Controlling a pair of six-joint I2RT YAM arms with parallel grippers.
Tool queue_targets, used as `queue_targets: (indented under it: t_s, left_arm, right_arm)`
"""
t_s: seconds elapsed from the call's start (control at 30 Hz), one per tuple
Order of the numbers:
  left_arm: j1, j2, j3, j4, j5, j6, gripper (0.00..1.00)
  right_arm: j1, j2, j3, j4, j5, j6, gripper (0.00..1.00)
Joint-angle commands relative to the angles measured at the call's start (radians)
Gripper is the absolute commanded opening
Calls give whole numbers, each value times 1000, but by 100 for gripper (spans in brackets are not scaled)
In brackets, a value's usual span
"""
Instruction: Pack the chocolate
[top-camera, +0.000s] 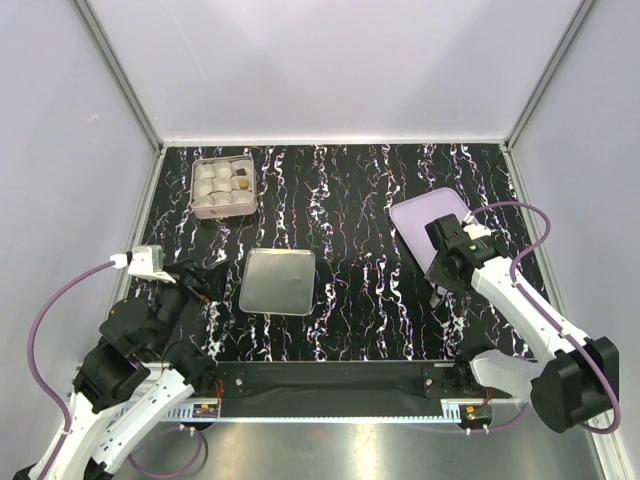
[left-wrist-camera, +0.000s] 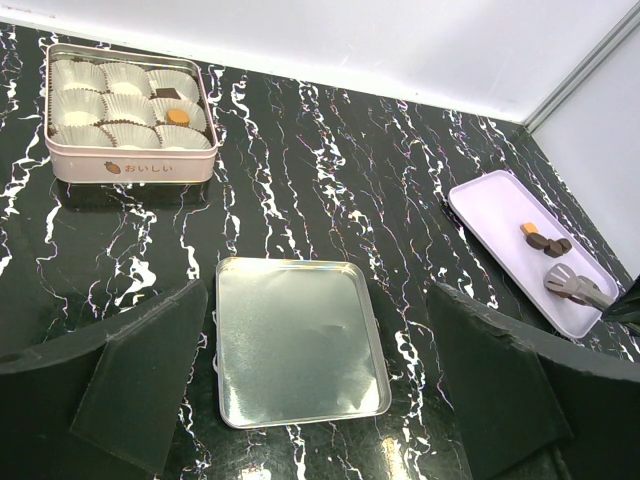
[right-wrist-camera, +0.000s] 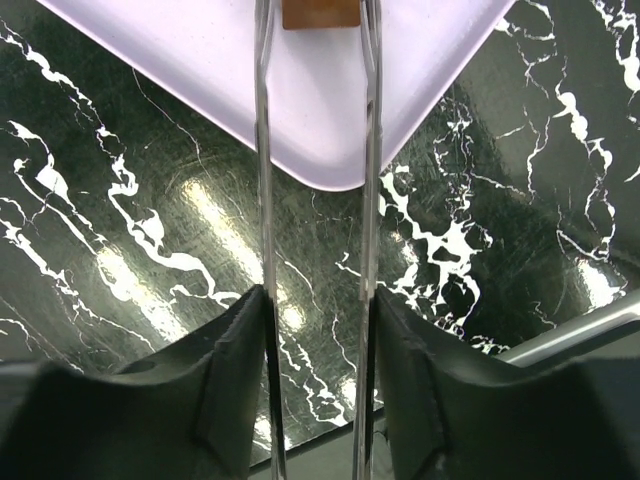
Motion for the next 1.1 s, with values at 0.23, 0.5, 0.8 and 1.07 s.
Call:
queue_targets:
  t_s: [0.23, 0.5, 0.8, 1.07]
  left_arm:
    - [1, 5, -2, 57, 2, 9, 99]
    - [1, -6, -1, 51, -23, 6, 99]
    - [1, -18, -1, 51, -42, 6, 99]
    - [1, -30, -1, 48, -59, 4, 99]
  right_arm:
    - [-8, 25, 102, 2, 32, -74, 43]
    - [-3, 113, 289, 34, -32, -181, 40]
    - [185, 402, 657, 159, -77, -281, 39]
    - [392, 843, 1157, 226, -147, -425, 40]
